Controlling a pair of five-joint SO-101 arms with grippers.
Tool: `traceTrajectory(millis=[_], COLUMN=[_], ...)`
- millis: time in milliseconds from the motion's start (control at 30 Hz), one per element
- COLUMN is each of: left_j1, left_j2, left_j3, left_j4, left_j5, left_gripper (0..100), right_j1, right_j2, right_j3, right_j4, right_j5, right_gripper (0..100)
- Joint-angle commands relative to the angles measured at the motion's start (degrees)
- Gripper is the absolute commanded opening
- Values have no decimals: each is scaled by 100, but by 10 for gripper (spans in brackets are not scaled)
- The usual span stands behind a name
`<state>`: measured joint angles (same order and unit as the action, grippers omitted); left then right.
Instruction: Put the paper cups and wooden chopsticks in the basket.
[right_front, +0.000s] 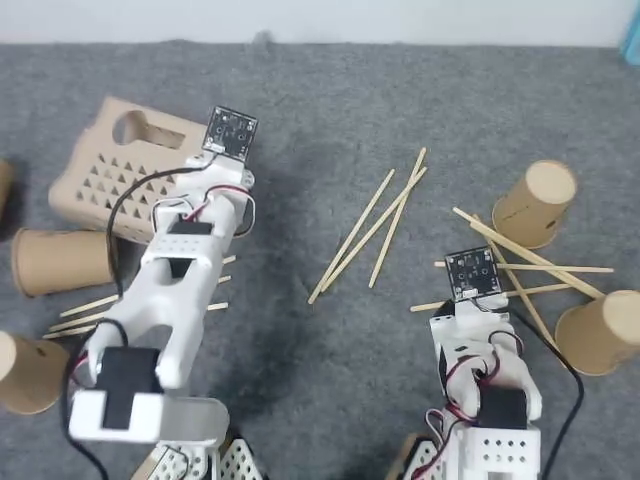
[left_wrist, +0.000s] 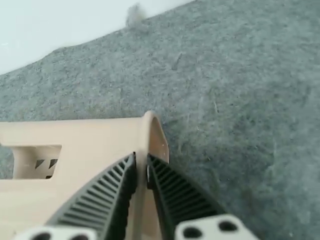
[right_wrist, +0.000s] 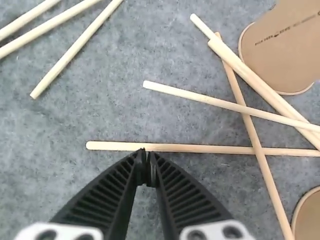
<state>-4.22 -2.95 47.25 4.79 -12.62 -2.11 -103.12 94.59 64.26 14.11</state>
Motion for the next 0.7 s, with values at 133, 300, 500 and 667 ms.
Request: traceTrajectory(millis=[133,300,500,667], left_j1=[44,44,53,-123], left_j2=[-1046,-993,-492,290], left_j3=[-268,-857,-1112,-1552], left_j4=[1178,2084,2075,2075], left_j5=[-44,167,229,220], left_gripper=[86,194,191,191], right_j1=[48,48,48,57], right_j2=[-84,-84,-84,-84], right_j3=[-26,-26,-26,-26], right_j4=[-119,-101,-75,-75], right_j5=[53,53,53,53], right_gripper=[6,6,6,6])
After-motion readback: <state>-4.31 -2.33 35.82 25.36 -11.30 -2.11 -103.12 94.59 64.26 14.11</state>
